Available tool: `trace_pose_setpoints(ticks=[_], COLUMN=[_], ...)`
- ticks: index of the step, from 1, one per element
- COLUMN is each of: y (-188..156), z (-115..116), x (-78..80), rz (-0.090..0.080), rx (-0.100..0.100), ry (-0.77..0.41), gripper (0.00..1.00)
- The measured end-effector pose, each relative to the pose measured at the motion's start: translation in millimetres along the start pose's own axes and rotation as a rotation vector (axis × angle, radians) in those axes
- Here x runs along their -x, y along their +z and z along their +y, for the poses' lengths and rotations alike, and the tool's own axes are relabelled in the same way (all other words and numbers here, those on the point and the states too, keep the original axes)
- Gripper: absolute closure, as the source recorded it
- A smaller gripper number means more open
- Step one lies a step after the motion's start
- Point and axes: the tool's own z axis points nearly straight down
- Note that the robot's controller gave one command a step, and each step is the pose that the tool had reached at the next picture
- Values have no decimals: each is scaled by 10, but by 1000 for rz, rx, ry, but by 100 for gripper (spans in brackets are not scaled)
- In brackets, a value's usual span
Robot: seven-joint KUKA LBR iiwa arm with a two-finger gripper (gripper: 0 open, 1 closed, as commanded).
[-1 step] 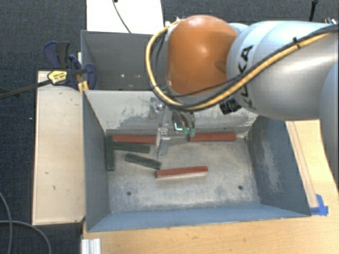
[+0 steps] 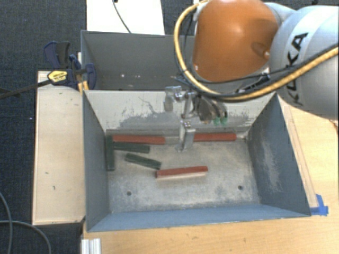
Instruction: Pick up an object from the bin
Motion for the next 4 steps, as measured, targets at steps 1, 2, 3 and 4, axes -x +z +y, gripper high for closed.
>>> trace_pose_setpoints(ticks=[1,2,3,4], y=[1458,2558,2520,2515], z=[-473,-855,-233,-292], x=[-316,164,-267,-241], rz=[14,13,12,9], rx=[2,2,7,3], ry=[-327,-399,-358,-347], gripper=[0,0,0,100])
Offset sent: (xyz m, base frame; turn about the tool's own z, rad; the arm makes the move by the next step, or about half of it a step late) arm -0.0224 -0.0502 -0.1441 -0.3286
